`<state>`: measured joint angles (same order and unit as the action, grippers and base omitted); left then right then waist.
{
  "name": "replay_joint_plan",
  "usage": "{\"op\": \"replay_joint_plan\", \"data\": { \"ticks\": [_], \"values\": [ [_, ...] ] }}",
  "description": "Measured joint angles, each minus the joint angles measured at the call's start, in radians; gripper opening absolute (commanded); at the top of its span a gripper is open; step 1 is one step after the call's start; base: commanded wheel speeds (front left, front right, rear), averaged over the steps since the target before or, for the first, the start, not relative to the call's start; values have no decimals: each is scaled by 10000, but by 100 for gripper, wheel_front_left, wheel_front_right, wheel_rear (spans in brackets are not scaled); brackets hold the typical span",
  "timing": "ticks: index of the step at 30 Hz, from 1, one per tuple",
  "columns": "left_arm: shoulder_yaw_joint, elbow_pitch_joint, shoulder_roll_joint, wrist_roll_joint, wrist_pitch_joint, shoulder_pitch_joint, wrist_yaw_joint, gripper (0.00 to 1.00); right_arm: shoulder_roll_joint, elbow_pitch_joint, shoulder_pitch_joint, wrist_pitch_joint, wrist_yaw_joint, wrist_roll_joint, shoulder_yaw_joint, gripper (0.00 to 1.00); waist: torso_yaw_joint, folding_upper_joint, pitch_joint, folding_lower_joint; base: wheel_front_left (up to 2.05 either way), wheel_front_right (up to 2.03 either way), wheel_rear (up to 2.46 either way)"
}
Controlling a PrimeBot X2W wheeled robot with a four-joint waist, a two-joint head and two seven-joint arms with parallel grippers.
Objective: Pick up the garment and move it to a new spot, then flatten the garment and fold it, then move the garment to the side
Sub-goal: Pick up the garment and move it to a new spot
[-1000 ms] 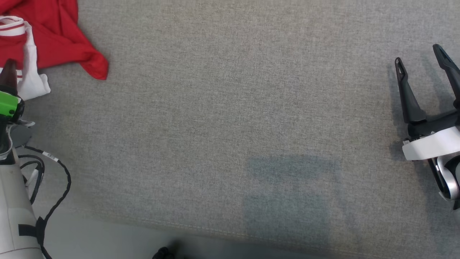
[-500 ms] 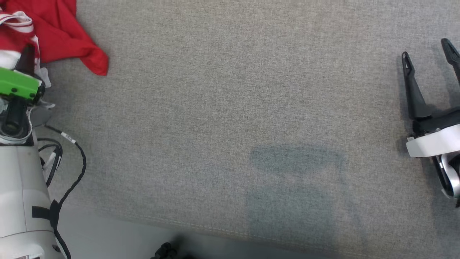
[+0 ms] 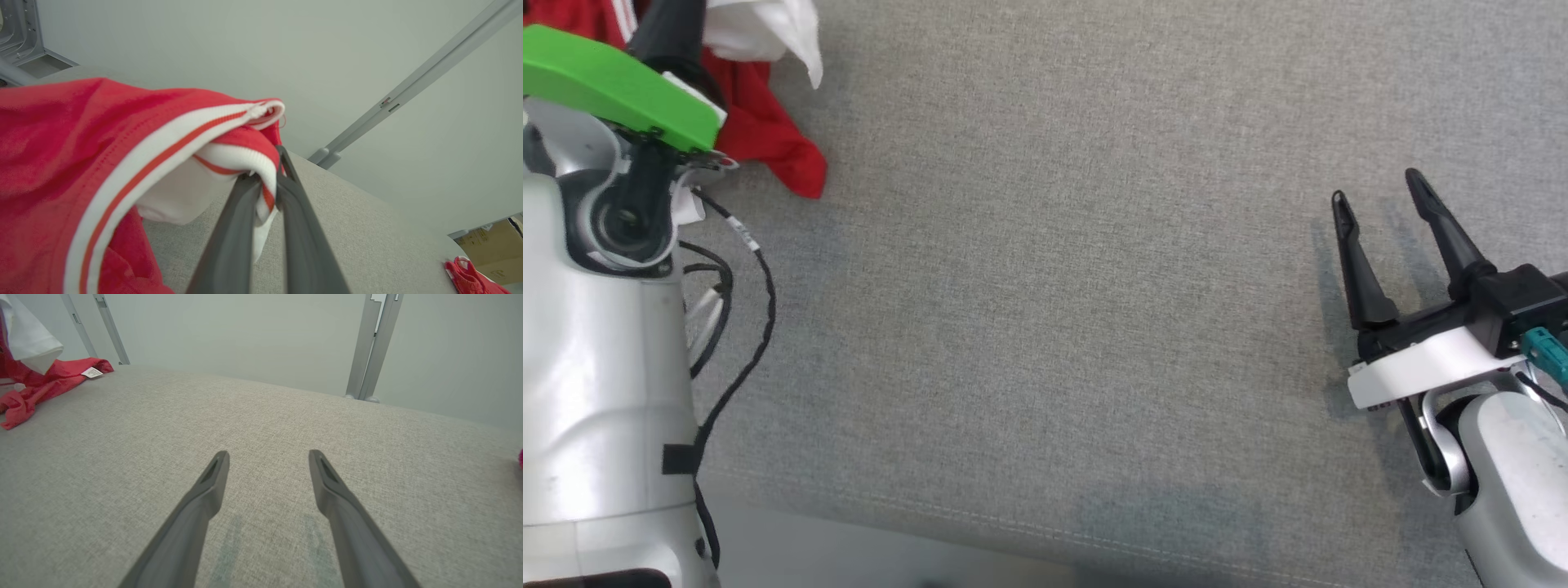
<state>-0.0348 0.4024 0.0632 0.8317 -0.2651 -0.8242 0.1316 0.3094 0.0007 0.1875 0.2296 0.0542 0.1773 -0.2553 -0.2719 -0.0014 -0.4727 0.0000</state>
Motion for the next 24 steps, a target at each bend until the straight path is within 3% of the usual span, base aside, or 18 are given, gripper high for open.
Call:
{"op": "replay_joint_plan", "data": {
  "ticks": [4, 8, 14, 17, 20, 24],
  "values": [
    [1129, -775, -291, 0, -405, 385, 0, 0, -380, 245, -35, 88, 2, 90, -165, 100, 122, 0, 438, 0, 0, 0, 0],
    [2847, -1824, -548, 393, -863, 918, -10, 0, -750, 449, -81, 136, 15, 113, -324, 100, 395, 0, 805, 0, 0, 0, 0],
    [5302, -3062, -493, 1074, -1484, 1622, -10, 0, -1179, 677, -100, 205, 92, 171, -420, 100, 1048, 0, 1255, 0, 0, 0, 0],
    [6063, -3699, -431, 1432, -1549, 1778, -13, 0, -1306, 773, -140, 207, 98, 176, -430, 100, 1419, 0, 1469, 0, 0, 0, 0],
    [6847, -4656, -328, 2575, -1406, 1793, -13, 0, -1455, 941, -202, 209, 104, 176, -441, 100, 1805, 0, 1679, 0, 0, 0, 0],
    [7390, -5747, -301, 3344, -1106, 1791, -13, 0, -1601, 1089, -415, 219, 100, 178, -520, 100, 2323, 0, 1961, 0, 0, 0, 0]
  ]
}}
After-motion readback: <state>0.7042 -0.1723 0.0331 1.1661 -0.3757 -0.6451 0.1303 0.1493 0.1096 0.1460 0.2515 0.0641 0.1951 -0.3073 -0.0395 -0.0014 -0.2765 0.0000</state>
